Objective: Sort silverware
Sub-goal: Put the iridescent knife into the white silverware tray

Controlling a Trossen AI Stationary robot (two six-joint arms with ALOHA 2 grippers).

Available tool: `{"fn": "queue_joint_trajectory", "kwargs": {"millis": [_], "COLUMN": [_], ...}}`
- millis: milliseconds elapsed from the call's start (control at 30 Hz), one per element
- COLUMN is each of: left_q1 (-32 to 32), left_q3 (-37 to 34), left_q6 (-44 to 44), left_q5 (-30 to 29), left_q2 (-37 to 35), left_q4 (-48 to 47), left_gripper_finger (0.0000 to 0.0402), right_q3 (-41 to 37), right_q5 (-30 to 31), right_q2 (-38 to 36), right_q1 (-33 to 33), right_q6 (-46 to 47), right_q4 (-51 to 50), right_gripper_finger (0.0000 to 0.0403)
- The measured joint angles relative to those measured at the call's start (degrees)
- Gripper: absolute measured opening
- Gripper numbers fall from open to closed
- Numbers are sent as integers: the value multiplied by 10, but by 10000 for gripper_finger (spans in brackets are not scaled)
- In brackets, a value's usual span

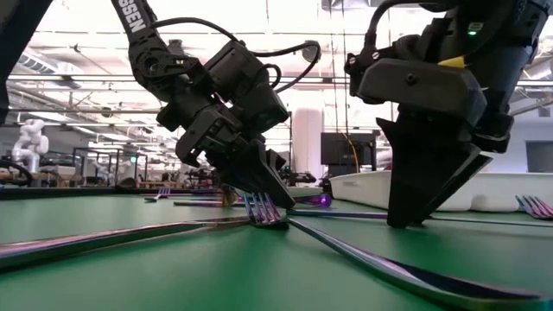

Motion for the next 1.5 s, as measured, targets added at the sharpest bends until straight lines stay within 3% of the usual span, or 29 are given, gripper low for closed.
{"fn": "queue_joint_trajectory", "kwargs": {"millis": [133,433,600,933,1300,1500], "left_q1": [0,-1,-1,0,-1,10], "left_q3": [0,0,0,-1,-1,-1], "left_q6": [0,0,1,2,1,0], "left_q5": [0,2,8,25,35,62], "left_q2": [0,0,0,1,1,2], "left_q4": [0,1,1,11,16,16], "left_gripper_finger": [5,5,5,5,5,5], "right_q3": [0,0,-1,2,18,18], "right_q5": [-4,-6,-5,-2,-11,-33], "right_q2": [0,0,0,-2,-2,-2], "right_q1": [0,-1,-1,-2,-29,-35], "right_q6": [2,14,14,-1,-37,-46], "right_q4": [1,-4,-6,-10,-18,-19], "right_gripper_finger": [155,36,10,21,147,170]}}
